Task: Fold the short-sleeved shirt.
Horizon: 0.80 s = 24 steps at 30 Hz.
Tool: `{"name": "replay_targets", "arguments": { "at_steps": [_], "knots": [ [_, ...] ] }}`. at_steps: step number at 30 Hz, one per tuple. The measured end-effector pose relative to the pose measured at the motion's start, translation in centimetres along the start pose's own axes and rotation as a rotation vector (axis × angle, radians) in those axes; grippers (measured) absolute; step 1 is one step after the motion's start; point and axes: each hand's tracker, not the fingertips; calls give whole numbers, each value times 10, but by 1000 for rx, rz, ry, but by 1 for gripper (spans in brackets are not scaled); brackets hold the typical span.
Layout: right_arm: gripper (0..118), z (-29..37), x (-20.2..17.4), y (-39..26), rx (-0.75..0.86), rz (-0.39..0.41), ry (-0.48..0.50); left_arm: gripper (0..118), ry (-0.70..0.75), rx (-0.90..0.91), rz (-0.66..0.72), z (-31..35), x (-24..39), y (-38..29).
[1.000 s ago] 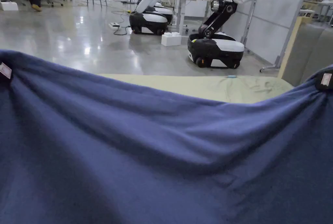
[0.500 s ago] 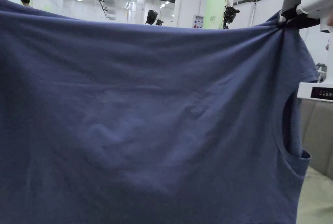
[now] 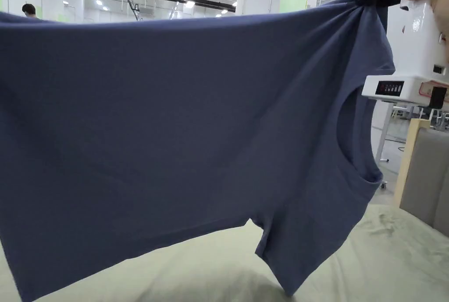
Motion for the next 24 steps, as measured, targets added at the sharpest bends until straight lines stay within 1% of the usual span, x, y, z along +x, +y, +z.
{"name": "replay_targets", "arguments": {
  "at_steps": [2,4,7,9,11,13,15,17,18,19,20,22,24],
  "knots": [
    [4,-12,8,-25,-27,11,24,6,-15,-11,3,-12,-6,-26],
    [4,-19,17,-60,-97,32,38,6,-43,-74,-7,-23,-14,-58],
    [4,-19,35,-122,-207,2,83,6,-82,-183,-18,-36,-25,-113],
    [4,-13,47,-167,-294,-37,108,6,-96,-249,13,-38,-31,-155],
    [4,-4,58,-208,-379,-46,127,6,-107,-318,24,-38,-37,-189],
    [4,15,63,-247,-448,-73,127,6,-117,-360,36,-28,-40,-224],
    [4,32,72,-283,-520,-114,149,6,-129,-409,58,-18,-46,-256],
    [4,54,79,-319,-585,-165,141,6,-119,-444,63,7,-45,-290],
    [4,64,83,-335,-638,-173,148,6,-116,-456,53,15,-46,-306],
    [4,75,85,-351,-653,-193,134,6,-113,-482,49,24,-47,-319],
    [4,87,87,-364,-703,-189,147,6,-126,-515,51,35,-47,-333],
    [4,114,87,-386,-738,-191,144,6,-104,-566,70,53,-50,-355],
    [4,138,92,-401,-751,-221,129,6,-111,-573,104,75,-55,-371]
  ]
}}
